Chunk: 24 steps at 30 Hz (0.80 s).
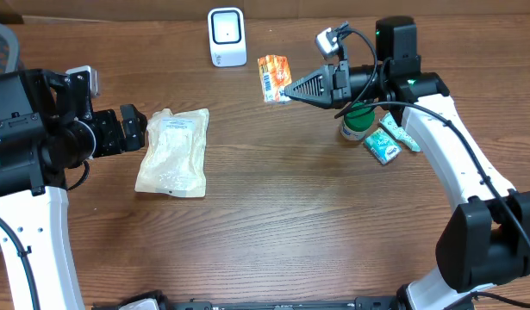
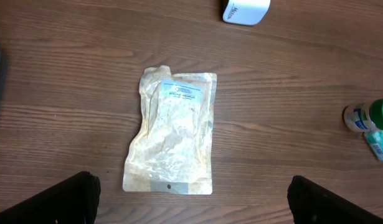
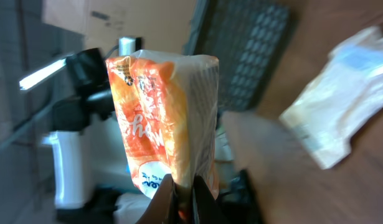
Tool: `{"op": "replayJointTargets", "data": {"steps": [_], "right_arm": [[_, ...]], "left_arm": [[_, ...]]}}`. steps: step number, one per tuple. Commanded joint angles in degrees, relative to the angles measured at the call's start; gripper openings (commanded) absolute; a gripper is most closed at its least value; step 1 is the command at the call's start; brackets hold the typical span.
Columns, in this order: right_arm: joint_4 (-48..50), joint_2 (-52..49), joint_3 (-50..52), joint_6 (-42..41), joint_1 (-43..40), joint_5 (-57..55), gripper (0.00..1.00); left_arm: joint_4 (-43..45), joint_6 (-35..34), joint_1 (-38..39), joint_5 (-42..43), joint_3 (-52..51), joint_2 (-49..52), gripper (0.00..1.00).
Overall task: Scan the item barcode
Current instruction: 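Lift the orange pack and hold it to the scanner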
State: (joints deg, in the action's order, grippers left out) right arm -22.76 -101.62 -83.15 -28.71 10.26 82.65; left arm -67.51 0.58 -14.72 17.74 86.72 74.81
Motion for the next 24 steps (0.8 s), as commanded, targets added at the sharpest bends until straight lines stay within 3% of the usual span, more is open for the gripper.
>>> {"op": "replayJointTargets", "data": {"steps": [1,7,16,20,24], "right_arm": [[4.0,-0.3,-0.1,-12.9,0.5,7.3,0.04],[12.5,-0.3,-0.1,-22.3,0.5,6.8,0.04],[14.2,-0.3,-0.1,-16.2,2.6,-0.7,0.04],[8.4,-0.3,-0.1,-12.6,4.3,-9.5,0.04],[-4.6,-0.3,-0.3,-5.2,6.9,-26.3,0.04]], "left_arm": [[0.2,0.7,-0.3,-0.3,1.0,0.1,1.00],[0.2,0.7,-0.3,-0.3,1.0,0.1,1.00],[0.2,0.7,-0.3,-0.3,1.0,0.1,1.00],[0.2,0.7,-0.3,-0.3,1.0,0.1,1.00],[0.2,0.7,-0.3,-0.3,1.0,0.1,0.99]]}}
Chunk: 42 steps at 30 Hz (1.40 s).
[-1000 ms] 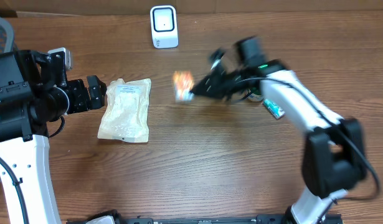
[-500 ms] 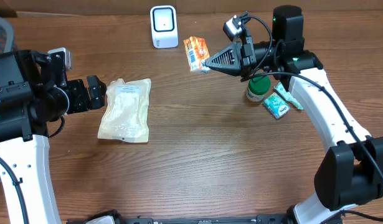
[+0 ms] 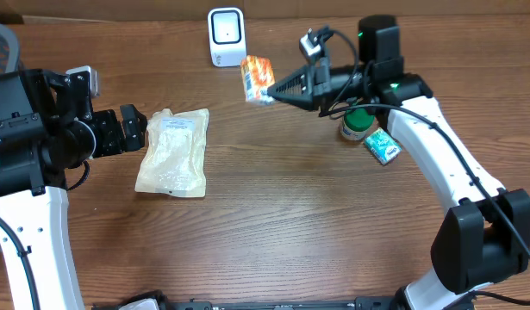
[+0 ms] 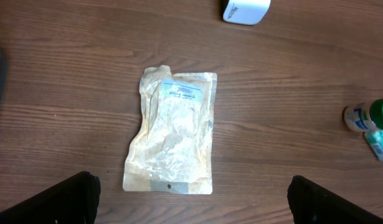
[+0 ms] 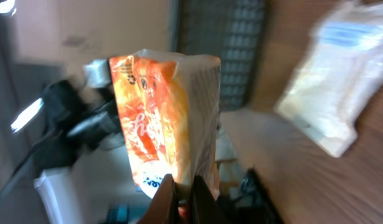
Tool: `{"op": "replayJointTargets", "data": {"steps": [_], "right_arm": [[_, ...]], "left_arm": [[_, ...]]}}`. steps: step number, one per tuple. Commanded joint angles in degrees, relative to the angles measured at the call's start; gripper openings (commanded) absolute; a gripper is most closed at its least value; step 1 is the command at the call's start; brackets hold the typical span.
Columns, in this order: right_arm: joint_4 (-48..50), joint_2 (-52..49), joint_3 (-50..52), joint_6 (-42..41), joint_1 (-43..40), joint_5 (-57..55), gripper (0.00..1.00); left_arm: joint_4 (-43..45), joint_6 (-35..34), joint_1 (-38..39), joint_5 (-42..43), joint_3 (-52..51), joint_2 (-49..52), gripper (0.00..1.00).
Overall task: Scan the item barcode
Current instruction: 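Lift the orange pack and hold it to the scanner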
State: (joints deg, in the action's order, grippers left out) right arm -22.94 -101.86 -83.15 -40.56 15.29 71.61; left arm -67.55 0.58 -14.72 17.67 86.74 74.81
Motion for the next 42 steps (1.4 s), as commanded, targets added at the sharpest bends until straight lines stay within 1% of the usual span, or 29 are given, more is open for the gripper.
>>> {"op": "replayJointTargets", "data": {"steps": [1,4,5,6,9,14,17,19,20,24,25,27,31,36,38,42], "right_arm": [[-8.0,0.0,-0.6,9.0,2.7,-21.1,0.04],[-16.9,0.0,-3.2,14.3,5.6,-37.8,0.04],[-20.4,-0.1,-5.4,15.9,7.0,-44.5,0.04],[-22.0,-0.3,-6.8,16.8,7.8,-47.9,0.04],[-28.5,-1.9,-15.6,20.1,10.6,-62.0,0.04],[-33.9,-9.5,-34.7,25.5,13.2,-75.9,0.04],[-33.6,-16.5,-45.9,29.4,14.4,-83.7,0.04],[-30.8,-21.8,-52.0,33.6,15.3,-89.4,0.04],[-29.1,-23.1,-53.0,35.3,15.6,-90.8,0.04],[-15.1,-29.8,-53.4,47.1,17.8,-98.7,0.04],[-9.5,-32.4,-53.4,51.9,18.3,-100.8,0.04],[-1.8,-36.0,-53.4,60.2,18.8,-100.7,0.04],[8.9,-41.5,-53.4,73.2,18.9,-98.9,0.04],[15.5,-46.8,-53.3,87.8,18.8,-98.1,0.04],[16.0,-47.9,-53.3,91.6,18.5,-97.7,0.04],[14.9,-48.7,-53.1,92.3,17.4,-94.8,0.04]], "left_arm": [[0.3,0.7,-0.3,-0.3,1.0,0.1,1.00],[0.3,0.7,-0.3,-0.3,1.0,0.1,1.00],[0.3,0.7,-0.3,-0.3,1.0,0.1,1.00],[0.3,0.7,-0.3,-0.3,1.0,0.1,0.99],[0.3,0.7,-0.3,-0.3,1.0,0.1,0.99],[0.3,0.7,-0.3,-0.3,1.0,0.1,1.00],[0.3,0.7,-0.3,-0.3,1.0,0.1,0.99],[0.3,0.7,-0.3,-0.3,1.0,0.1,1.00],[0.3,0.7,-0.3,-0.3,1.0,0.1,1.00],[0.3,0.7,-0.3,-0.3,1.0,0.1,0.99],[0.3,0.7,-0.3,-0.3,1.0,0.1,1.00],[0.3,0.7,-0.3,-0.3,1.0,0.1,1.00],[0.3,0.7,-0.3,-0.3,1.0,0.1,1.00],[0.3,0.7,-0.3,-0.3,1.0,0.1,1.00],[0.3,0.7,-0.3,-0.3,1.0,0.1,1.00],[0.3,0.7,-0.3,-0.3,1.0,0.1,1.00]]}}
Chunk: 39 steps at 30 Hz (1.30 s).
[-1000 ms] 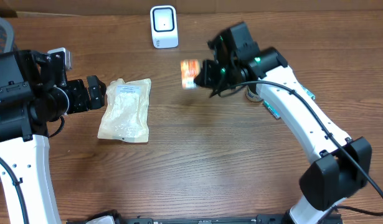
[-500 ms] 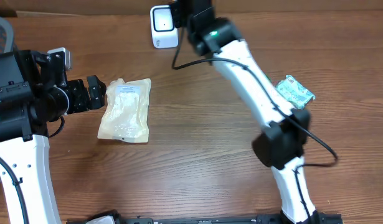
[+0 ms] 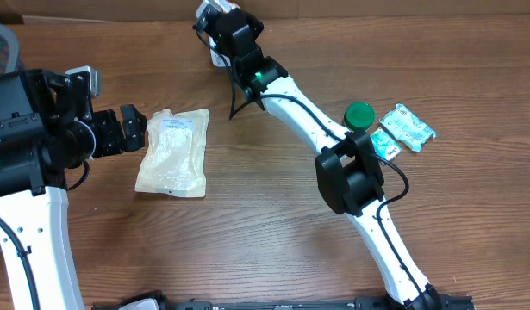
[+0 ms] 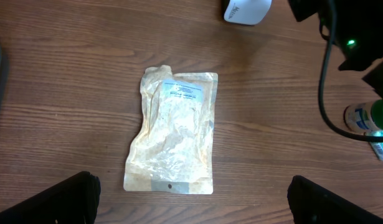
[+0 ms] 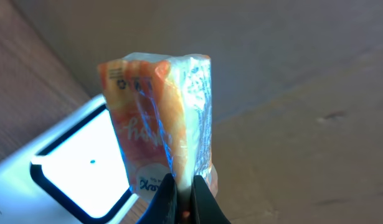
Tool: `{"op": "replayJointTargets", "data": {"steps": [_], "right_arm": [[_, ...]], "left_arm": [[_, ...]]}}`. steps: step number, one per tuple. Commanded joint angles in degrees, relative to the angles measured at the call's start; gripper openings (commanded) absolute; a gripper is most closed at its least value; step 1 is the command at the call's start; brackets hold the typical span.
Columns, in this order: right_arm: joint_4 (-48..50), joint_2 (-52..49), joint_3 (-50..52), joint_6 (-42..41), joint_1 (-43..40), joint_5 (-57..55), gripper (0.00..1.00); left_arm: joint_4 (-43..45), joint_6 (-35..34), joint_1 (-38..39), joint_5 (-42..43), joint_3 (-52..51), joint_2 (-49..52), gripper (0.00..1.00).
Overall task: Scan the item barcode
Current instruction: 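Lift the orange pack and hold it to the scanner, then carry the orange pack right and set it beside the jar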
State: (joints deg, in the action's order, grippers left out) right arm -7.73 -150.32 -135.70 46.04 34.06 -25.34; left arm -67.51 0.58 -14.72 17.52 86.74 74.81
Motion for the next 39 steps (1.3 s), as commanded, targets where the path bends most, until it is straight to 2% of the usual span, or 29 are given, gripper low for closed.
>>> {"op": "replayJointTargets", "data": {"steps": [1,6,18,24,27,31,36,39], "right_arm": [[-0.8,-0.3,-0.3,5.7,-1.6,3.1,0.04],[-2.4,-0.3,0.2,5.7,-2.6,7.2,0.04],[-2.4,-0.3,0.7,5.6,-2.6,7.5,0.04],[-2.5,0.3,0.6,2.7,-2.0,7.5,0.04],[-3.7,2.4,0.6,-5.1,-1.9,8.3,0.04],[-9.8,8.4,0.6,-17.0,-2.1,13.9,0.04],[-28.0,20.0,0.6,-40.6,-2.4,22.8,0.04],[-42.6,25.4,0.6,-49.7,-3.1,24.2,0.04]], "left_arm": [[0.2,0.7,-0.3,-0.1,1.0,0.1,1.00],[0.2,0.7,-0.3,-0.1,1.0,0.1,1.00],[0.2,0.7,-0.3,-0.1,1.0,0.1,1.00],[0.2,0.7,-0.3,-0.1,1.0,0.1,1.00],[0.2,0.7,-0.3,-0.1,1.0,0.1,0.99],[0.2,0.7,-0.3,-0.1,1.0,0.1,0.99],[0.2,0.7,-0.3,-0.1,1.0,0.1,1.00],[0.2,0.7,-0.3,-0.1,1.0,0.1,1.00]]}}
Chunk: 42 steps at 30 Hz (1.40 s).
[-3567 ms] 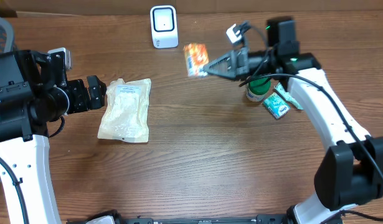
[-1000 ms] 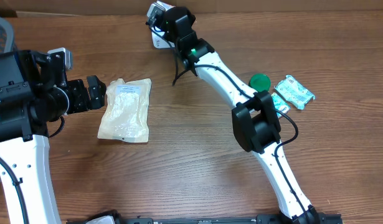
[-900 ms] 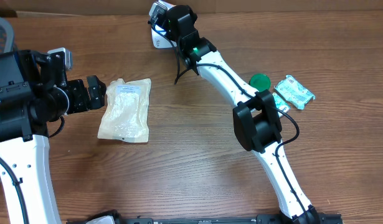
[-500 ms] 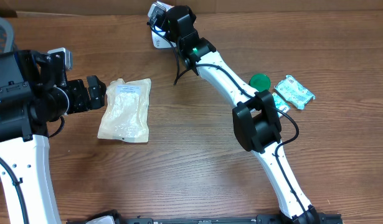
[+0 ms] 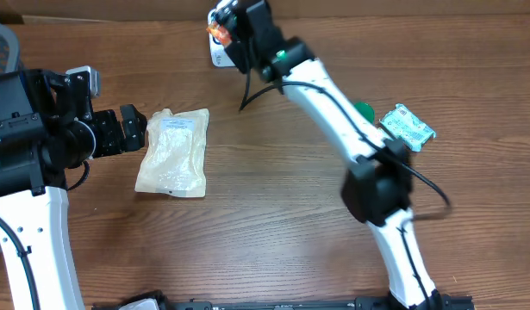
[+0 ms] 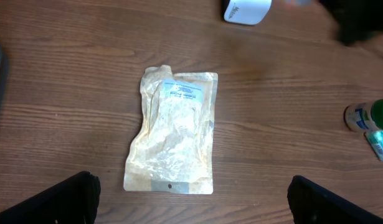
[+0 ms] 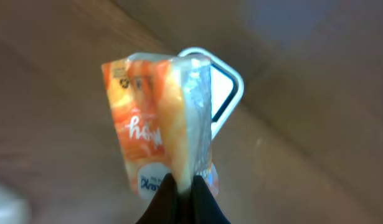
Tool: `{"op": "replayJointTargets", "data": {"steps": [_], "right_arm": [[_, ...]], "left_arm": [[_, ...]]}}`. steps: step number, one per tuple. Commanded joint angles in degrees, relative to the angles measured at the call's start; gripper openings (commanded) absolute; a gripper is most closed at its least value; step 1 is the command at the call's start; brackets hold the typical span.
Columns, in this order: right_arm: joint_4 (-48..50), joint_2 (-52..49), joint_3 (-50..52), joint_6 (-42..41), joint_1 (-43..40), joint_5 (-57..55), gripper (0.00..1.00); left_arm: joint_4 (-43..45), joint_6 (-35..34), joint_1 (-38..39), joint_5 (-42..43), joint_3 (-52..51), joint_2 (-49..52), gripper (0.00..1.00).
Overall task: Scan the item barcode
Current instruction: 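Carry the orange pack right and set it beside the jar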
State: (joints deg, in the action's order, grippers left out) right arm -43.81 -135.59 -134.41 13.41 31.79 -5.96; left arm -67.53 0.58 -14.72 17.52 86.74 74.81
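An orange snack packet (image 7: pixel 155 134) is pinched at its lower edge by my right gripper (image 7: pixel 182 186), which is shut on it. Behind the packet stands the white barcode scanner (image 7: pixel 223 93) with its dark-rimmed window. From overhead the packet (image 5: pixel 215 31) is held at the back of the table right above the scanner (image 5: pixel 216 57), which the right gripper (image 5: pixel 232 34) mostly covers. My left gripper (image 6: pixel 191 208) hangs open over the near end of a pale pouch (image 6: pixel 174 134), touching nothing.
The pale pouch (image 5: pixel 172 152) lies flat at the left. A green-capped bottle (image 5: pixel 364 110) and a teal packet (image 5: pixel 408 126) sit at the right, behind the right arm. Cardboard lines the table's back edge.
The right gripper still holds the orange packet at the scanner but has shifted. The scanner window, close and bright behind the packet then, now peeks out smaller at its upper right. The left arm is unchanged.
The right gripper held the orange packet in the air to the right of the scanner. It was then closer to the scanner, then right in front of its lit window, and is still there now. The left gripper stayed open over the pouch throughout.
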Motion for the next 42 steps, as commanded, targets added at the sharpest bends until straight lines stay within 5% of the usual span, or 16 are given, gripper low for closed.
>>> {"op": "replayJointTargets", "data": {"steps": [1,8,11,21,32,36,42], "right_arm": [[-12.5,12.5,-0.7,-19.6,-1.2,4.8,0.04],[-40.2,15.8,-0.3,-34.1,-12.0,2.8,0.04],[-43.2,15.8,1.0,-35.9,-17.5,2.2,0.04],[-41.9,15.8,18.4,-36.1,-34.0,7.1,0.04],[-40.9,15.8,27.8,-30.8,-35.7,11.2,0.04],[-43.1,15.8,27.7,-29.0,-35.7,11.2,0.38],[-47.6,15.9,22.0,-27.6,-35.6,11.2,0.45]], "left_arm": [[0.2,0.7,-0.3,-0.1,1.0,0.1,0.99],[0.2,0.7,-0.3,-0.1,1.0,0.1,0.99],[0.2,0.7,-0.3,-0.1,1.0,0.1,0.99],[0.2,0.7,-0.3,-0.1,1.0,0.1,1.00],[0.2,0.7,-0.3,-0.1,1.0,0.1,1.00],[0.2,0.7,-0.3,-0.1,1.0,0.1,1.00],[0.2,0.7,-0.3,-0.1,1.0,0.1,1.00]]}}
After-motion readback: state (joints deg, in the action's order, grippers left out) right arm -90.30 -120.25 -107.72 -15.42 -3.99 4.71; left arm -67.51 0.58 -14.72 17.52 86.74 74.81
